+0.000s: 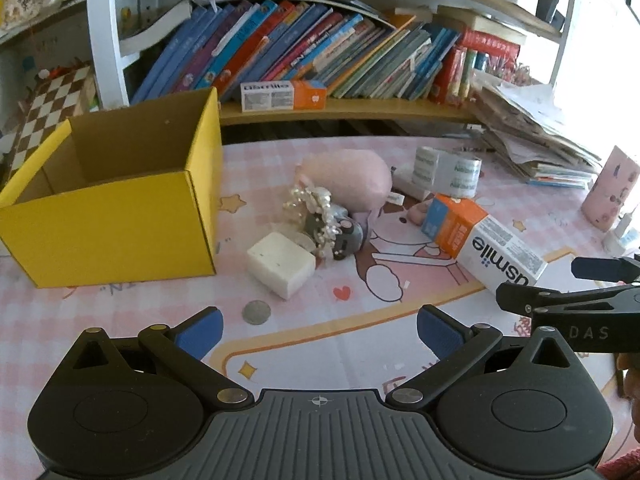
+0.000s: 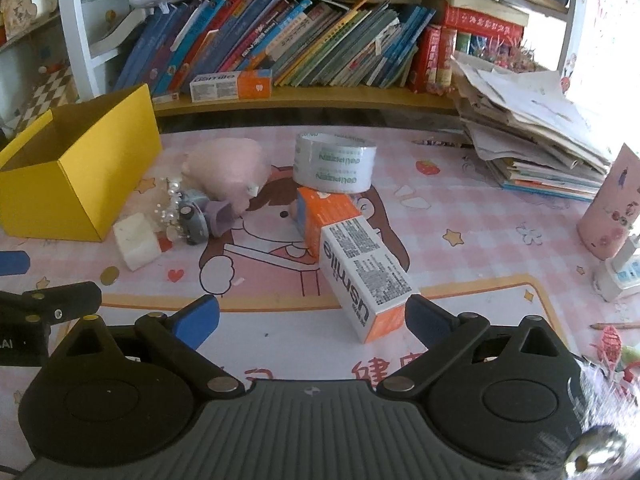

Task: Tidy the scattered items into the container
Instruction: 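Grasp the usmile toothpaste box with the right gripper while the left gripper nears the soap bar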

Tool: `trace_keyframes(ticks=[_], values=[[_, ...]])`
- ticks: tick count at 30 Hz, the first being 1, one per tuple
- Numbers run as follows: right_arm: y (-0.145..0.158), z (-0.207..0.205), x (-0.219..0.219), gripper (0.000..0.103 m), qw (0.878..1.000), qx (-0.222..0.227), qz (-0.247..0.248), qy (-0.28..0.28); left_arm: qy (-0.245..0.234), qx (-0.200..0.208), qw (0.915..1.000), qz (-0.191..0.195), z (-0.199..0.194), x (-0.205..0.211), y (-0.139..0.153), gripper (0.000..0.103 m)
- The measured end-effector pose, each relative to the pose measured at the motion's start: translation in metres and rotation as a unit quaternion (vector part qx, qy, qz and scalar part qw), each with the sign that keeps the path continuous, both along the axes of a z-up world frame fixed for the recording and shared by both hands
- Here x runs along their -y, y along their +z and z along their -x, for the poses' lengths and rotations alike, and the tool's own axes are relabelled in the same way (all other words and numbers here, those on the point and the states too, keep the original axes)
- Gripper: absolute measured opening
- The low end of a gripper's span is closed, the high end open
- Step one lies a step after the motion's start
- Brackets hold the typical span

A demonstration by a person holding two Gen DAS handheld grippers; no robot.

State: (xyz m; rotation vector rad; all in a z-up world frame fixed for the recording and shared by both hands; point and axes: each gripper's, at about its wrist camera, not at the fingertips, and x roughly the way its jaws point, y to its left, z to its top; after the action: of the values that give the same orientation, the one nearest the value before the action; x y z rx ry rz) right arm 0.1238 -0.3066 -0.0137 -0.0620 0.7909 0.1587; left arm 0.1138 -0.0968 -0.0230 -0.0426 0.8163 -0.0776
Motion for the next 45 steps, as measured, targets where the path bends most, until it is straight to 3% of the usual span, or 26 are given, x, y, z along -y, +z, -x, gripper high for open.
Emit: trace_keyframes(ticks=[19, 23, 38, 41, 45], values=[[-0.02, -0.047, 0.013, 0.1, 0.999, -0.042, -0.015, 0.023, 0.026, -0.006, 0.9993, -0.024, -0.034, 0.005, -0.009, 0.103], [-0.023, -0.058, 0.014, 0.086, 0.999, -0.04, 0.006, 0.027, 0.03, -0.009, 0.9989, -0.034, -0.049, 0.002, -0.018, 0.103], [-0.045, -0.093, 0.013, 0.074, 0.996, -0.062, 0.053, 0.036, 0.057, -0.015, 0.9966, -0.057, -0.094, -0.005, -0.057, 0.103], [-0.048, -0.097, 0.013, 0.067, 0.995, -0.069, 0.058, 0.035, 0.06, -0.016, 0.9962, -0.061, -0.099, -0.005, -0.063, 0.102], [-0.053, -0.099, 0.014, 0.042, 0.994, -0.093, 0.038, 0.039, 0.064, -0.024, 0.995, -0.072, -0.102, -0.008, -0.07, 0.091]])
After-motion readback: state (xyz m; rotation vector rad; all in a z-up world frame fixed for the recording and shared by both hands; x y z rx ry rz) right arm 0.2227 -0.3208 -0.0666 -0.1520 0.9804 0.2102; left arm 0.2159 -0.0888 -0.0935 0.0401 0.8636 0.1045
